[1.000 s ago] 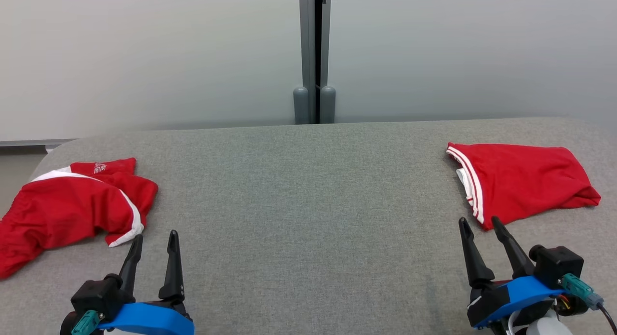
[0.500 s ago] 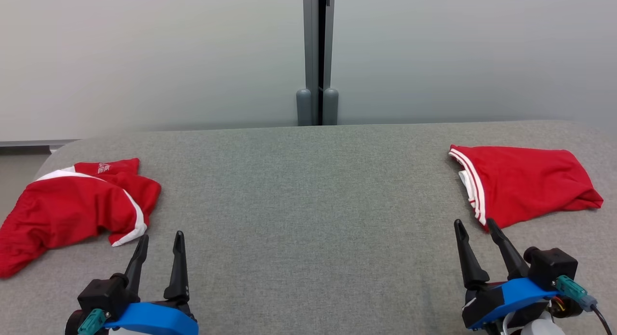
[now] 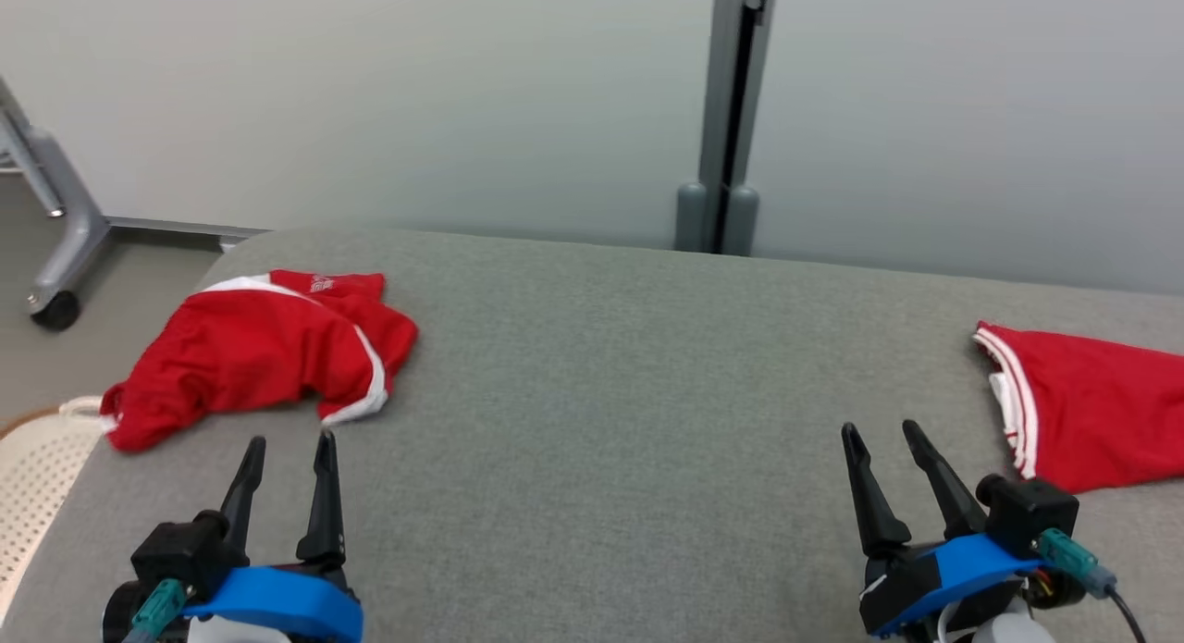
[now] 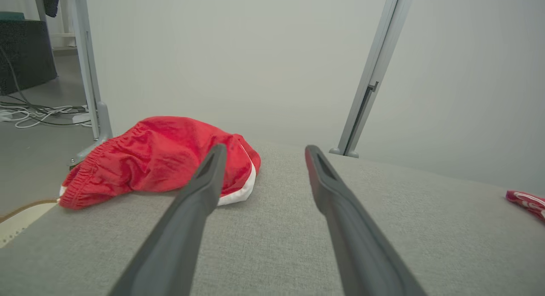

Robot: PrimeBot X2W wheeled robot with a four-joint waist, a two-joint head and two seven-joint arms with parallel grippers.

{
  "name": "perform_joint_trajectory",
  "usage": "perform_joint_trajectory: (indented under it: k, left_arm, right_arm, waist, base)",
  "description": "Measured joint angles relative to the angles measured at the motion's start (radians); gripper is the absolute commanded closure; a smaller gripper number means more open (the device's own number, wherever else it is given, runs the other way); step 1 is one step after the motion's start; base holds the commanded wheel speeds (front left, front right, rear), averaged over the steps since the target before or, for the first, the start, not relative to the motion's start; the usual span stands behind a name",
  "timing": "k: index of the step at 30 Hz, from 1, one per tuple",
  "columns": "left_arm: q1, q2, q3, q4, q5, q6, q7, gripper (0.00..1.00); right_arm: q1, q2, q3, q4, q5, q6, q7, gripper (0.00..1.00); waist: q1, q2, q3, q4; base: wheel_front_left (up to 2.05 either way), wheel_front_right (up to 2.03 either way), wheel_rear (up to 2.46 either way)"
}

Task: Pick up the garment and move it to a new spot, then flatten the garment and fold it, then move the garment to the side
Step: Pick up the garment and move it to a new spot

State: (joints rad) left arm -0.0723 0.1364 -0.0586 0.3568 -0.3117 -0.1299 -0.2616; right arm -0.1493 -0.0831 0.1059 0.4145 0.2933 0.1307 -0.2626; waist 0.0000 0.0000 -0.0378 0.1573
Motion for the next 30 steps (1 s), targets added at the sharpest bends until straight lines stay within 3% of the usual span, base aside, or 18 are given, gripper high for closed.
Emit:
perform_joint_trajectory:
  k: [9,16,22,30]
  left_arm:
    - [-0.001,0.012,0.029,0.010,0.005,0.000,0.000,0.00]
    - [0.004,0.003,0.042,0.009,0.007,0.000,0.000,0.00]
    - [0.006,-0.001,0.059,0.006,0.012,0.000,0.000,0.00]
    - [-0.056,0.018,0.104,0.038,-0.019,0.010,0.026,0.00]
  right_arm:
    - [-0.004,0.006,0.055,0.003,0.018,0.000,0.000,0.00]
    - [-0.006,0.007,0.075,0.004,0.025,0.000,0.000,0.00]
    - [-0.007,0.011,0.080,0.003,0.027,0.000,0.000,0.00]
    - [-0.012,0.016,0.067,-0.060,0.024,0.000,0.000,0.00]
  waist:
    - [-0.0001,0.0002,0.000,0.144]
    - [0.0000,0.0001,0.007,0.215]
    - [0.0000,0.0001,0.011,0.234]
    - [0.0000,0.0001,0.028,0.205]
  base:
    - [0.00,0.00,0.00]
    - [0.00,0.00,0.00]
    - [0.00,0.00,0.00]
    - [0.00,0.00,0.00]
